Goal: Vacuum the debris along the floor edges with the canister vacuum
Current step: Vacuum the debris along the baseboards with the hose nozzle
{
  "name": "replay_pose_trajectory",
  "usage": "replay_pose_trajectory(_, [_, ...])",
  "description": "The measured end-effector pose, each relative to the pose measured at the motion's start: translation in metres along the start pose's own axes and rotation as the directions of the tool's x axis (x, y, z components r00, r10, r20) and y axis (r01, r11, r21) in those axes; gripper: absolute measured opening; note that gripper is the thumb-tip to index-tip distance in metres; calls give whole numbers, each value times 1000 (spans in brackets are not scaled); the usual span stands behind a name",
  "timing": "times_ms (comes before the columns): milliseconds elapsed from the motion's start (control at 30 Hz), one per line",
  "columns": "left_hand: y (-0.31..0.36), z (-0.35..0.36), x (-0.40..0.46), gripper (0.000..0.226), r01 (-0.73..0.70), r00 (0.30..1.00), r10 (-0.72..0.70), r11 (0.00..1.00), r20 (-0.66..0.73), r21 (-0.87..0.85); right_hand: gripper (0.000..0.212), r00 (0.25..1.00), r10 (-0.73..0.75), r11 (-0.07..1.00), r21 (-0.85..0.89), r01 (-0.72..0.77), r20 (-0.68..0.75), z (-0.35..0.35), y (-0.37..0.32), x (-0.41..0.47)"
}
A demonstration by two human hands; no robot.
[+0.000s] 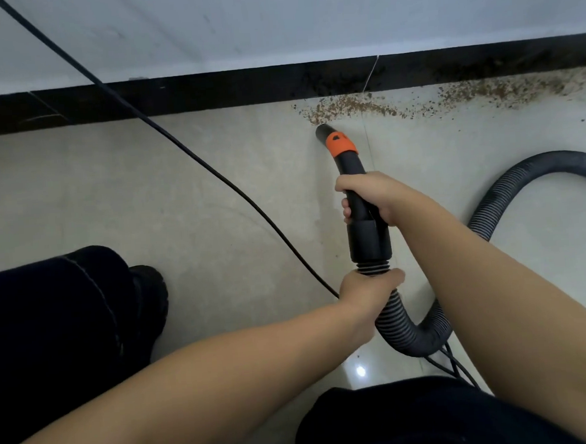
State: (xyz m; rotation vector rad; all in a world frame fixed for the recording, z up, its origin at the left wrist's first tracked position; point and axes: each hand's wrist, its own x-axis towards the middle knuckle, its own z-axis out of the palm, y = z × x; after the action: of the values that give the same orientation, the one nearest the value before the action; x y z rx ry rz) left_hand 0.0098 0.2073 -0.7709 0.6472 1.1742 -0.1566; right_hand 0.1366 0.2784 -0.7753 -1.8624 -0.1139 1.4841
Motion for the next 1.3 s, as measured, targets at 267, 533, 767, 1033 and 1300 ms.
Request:
replay_pose_trajectory(267, [22, -15, 9, 13, -22, 1000, 23, 997, -11, 77, 13, 997, -13, 986, 162, 26, -78, 1, -12, 5])
replay_pose_trajectory(533, [37, 9, 28, 16, -36, 999, 31, 982, 32, 187, 10, 965, 17, 963, 265, 54, -261, -44, -9, 13])
replay_pose_trajectory(767, [46, 5, 37, 15, -43, 999, 42, 988, 14, 150, 12, 978, 28, 972, 236, 22, -207, -39, -22, 26])
replay_pose_trajectory(1033, [33, -5, 24, 13, -37, 999, 38, 993, -3, 116, 10, 983, 23, 981, 195, 13, -185, -20, -17, 18])
replay_pose_trajectory(1300, [6, -2, 3, 14, -27, 1000, 26, 990, 9, 137, 11, 989, 46, 983, 181, -20, -143, -19, 4, -6])
